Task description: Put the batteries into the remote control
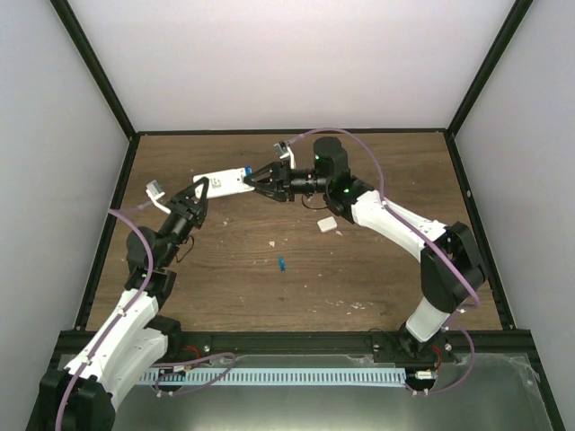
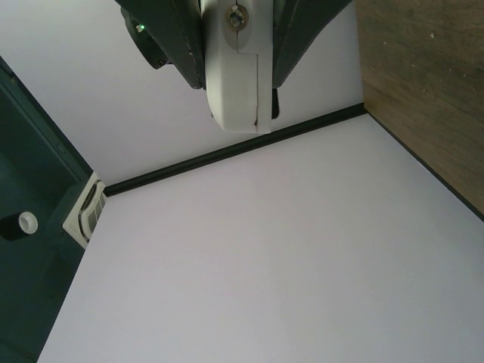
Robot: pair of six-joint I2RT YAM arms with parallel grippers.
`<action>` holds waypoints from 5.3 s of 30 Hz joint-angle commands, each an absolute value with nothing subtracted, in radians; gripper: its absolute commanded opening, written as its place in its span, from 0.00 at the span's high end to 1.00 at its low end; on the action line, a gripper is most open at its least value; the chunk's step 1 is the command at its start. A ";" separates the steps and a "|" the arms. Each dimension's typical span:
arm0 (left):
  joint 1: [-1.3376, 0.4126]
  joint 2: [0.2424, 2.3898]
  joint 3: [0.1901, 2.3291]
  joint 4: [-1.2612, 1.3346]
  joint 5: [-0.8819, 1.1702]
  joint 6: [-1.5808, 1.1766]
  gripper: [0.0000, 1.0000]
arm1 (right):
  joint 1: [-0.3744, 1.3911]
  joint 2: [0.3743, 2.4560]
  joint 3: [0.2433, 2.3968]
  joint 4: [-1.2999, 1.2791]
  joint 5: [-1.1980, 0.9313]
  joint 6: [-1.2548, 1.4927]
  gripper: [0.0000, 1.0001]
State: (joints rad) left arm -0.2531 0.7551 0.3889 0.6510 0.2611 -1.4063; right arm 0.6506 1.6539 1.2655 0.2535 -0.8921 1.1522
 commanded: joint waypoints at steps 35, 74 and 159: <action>-0.248 0.765 0.347 0.775 0.304 -1.281 1.00 | 0.612 1.690 1.393 0.268 -0.933 1.296 0.67; -0.247 0.776 0.330 0.807 0.300 -1.248 1.00 | 0.607 1.709 1.385 0.293 -0.955 1.325 0.78; -0.229 0.729 0.421 0.414 0.219 -1.109 1.00 | 0.779 1.658 1.258 -0.720 -0.139 0.513 0.63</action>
